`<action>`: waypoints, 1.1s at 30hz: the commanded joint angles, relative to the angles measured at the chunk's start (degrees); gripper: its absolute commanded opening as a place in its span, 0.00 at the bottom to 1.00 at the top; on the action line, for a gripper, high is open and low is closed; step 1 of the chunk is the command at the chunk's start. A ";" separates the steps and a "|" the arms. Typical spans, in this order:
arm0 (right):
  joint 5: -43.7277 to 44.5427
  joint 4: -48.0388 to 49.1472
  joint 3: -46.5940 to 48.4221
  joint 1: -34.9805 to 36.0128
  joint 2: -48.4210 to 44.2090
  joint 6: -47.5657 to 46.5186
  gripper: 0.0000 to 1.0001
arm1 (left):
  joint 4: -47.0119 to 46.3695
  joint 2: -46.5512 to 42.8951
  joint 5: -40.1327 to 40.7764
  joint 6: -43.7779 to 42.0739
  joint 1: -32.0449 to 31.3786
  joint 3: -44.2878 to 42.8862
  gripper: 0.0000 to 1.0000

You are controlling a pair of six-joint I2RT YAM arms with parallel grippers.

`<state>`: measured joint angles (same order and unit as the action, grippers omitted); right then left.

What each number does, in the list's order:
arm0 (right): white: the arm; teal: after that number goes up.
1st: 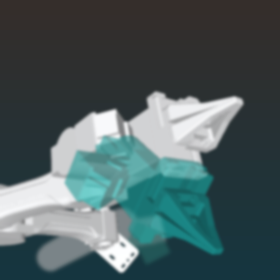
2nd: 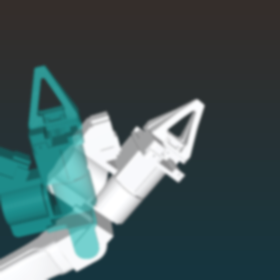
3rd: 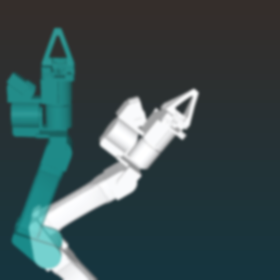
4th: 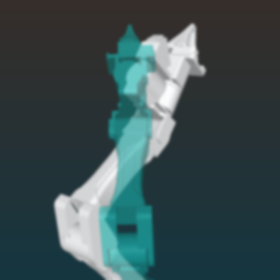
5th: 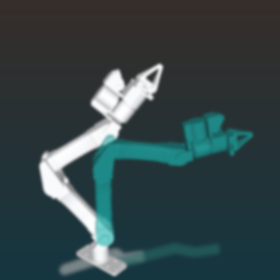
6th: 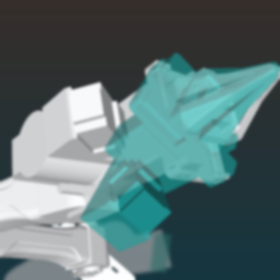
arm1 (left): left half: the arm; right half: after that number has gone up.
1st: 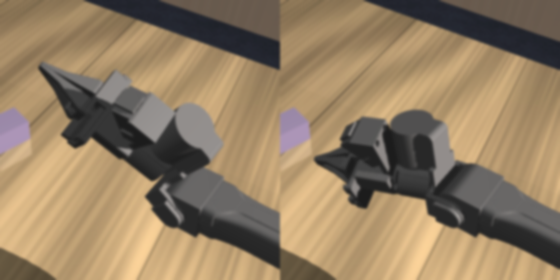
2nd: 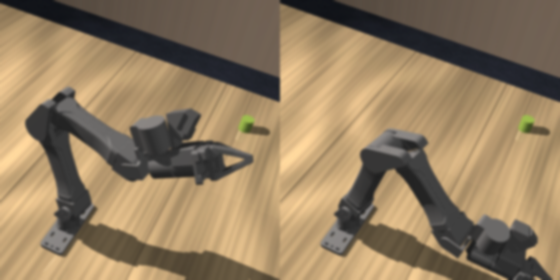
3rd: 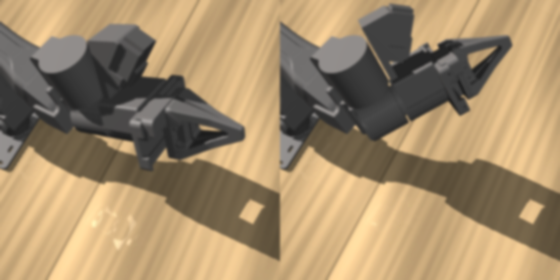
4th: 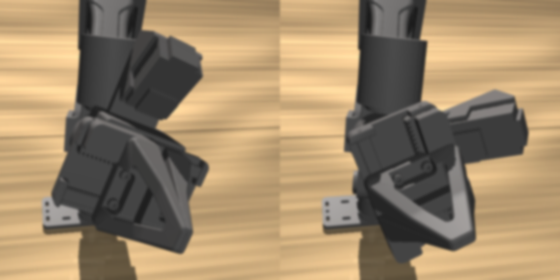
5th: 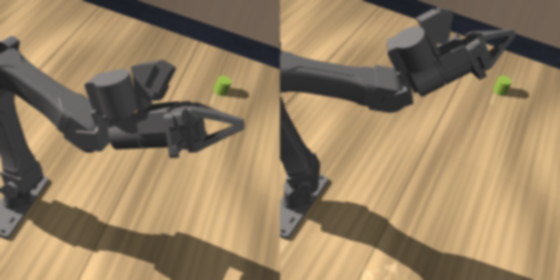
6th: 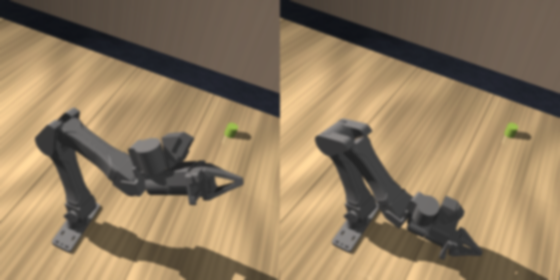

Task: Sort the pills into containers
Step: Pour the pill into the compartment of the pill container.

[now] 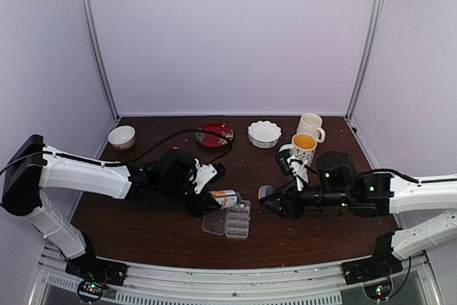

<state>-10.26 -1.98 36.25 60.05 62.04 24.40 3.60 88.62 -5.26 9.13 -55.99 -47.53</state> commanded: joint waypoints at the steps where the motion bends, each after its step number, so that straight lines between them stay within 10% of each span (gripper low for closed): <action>1: 0.19 0.07 0.44 -0.37 -0.30 -0.10 0.00 | -1.04 -1.45 2.43 -0.21 -0.32 -0.40 0.00; 33: 0.22 1.23 0.91 -0.37 0.45 0.36 0.00 | -23.61 -7.36 -4.23 1.38 -0.34 13.01 0.00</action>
<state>-10.26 -1.96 36.25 60.01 62.06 24.43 -11.35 84.33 -8.03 11.07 -56.10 -36.14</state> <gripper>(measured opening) 0.507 0.512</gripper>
